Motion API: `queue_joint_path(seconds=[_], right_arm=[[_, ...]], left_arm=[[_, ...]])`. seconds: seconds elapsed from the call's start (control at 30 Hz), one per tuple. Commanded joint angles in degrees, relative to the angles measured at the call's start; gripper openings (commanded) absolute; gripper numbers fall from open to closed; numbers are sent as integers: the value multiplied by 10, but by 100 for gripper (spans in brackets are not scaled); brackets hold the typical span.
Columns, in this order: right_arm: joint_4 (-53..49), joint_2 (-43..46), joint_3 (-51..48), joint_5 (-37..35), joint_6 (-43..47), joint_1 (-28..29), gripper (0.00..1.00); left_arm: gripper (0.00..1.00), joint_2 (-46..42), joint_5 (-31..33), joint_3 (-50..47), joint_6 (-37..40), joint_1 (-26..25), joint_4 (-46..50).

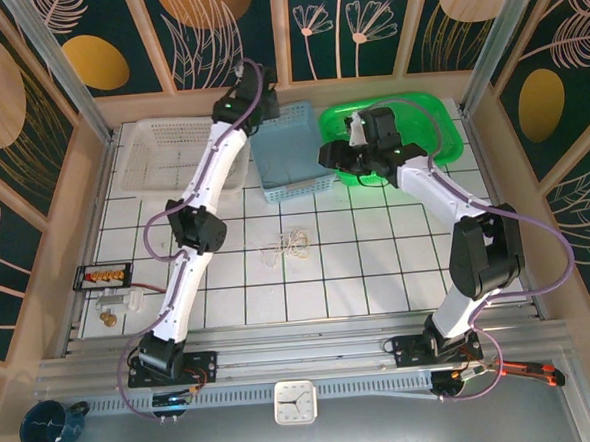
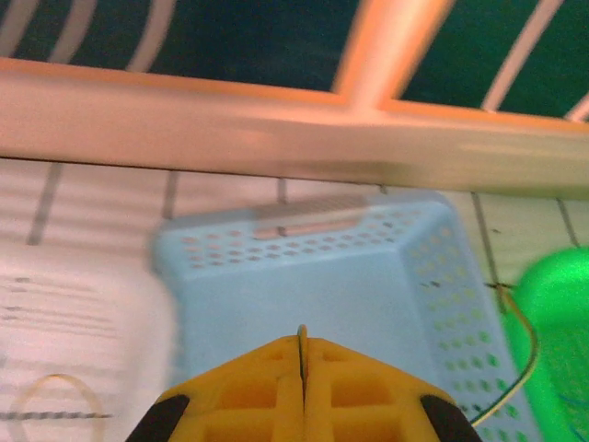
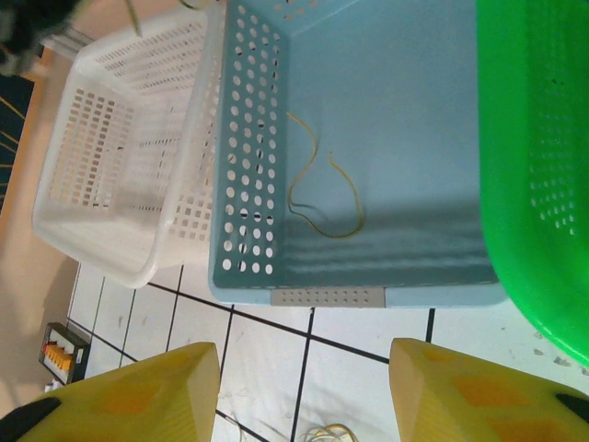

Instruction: Untangle the cables

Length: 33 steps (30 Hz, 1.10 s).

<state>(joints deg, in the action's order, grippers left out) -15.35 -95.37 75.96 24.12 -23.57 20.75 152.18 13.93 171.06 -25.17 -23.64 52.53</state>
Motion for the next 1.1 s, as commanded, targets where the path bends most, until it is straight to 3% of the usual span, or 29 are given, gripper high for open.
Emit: queue_joint_path(seconds=[0.0,0.57,0.6,0.67,0.73,0.8,0.9,1.07], right_arm=[[15,-9,11,12,17,6,52],[21,-8,7,6,24,5,52],[22,-8,8,7,24,5,52],[21,-9,7,7,25,5,52],[19,-6,7,6,27,5,52],[17,-6,6,6,27,5,52],[16,-4,7,4,28,4,52],[16,-7,6,7,23,0,52]], left_arm=[[0,-39,35,13,-10,30,54],[0,-12,81,14,14,85,164],[4,-9,81,13,14,87,164],[28,-8,80,13,11,89,162],[44,-9,80,13,10,90,161],[55,-10,79,13,12,90,160],[65,-14,68,13,14,91,155],[75,-19,-23,13,49,80,119]])
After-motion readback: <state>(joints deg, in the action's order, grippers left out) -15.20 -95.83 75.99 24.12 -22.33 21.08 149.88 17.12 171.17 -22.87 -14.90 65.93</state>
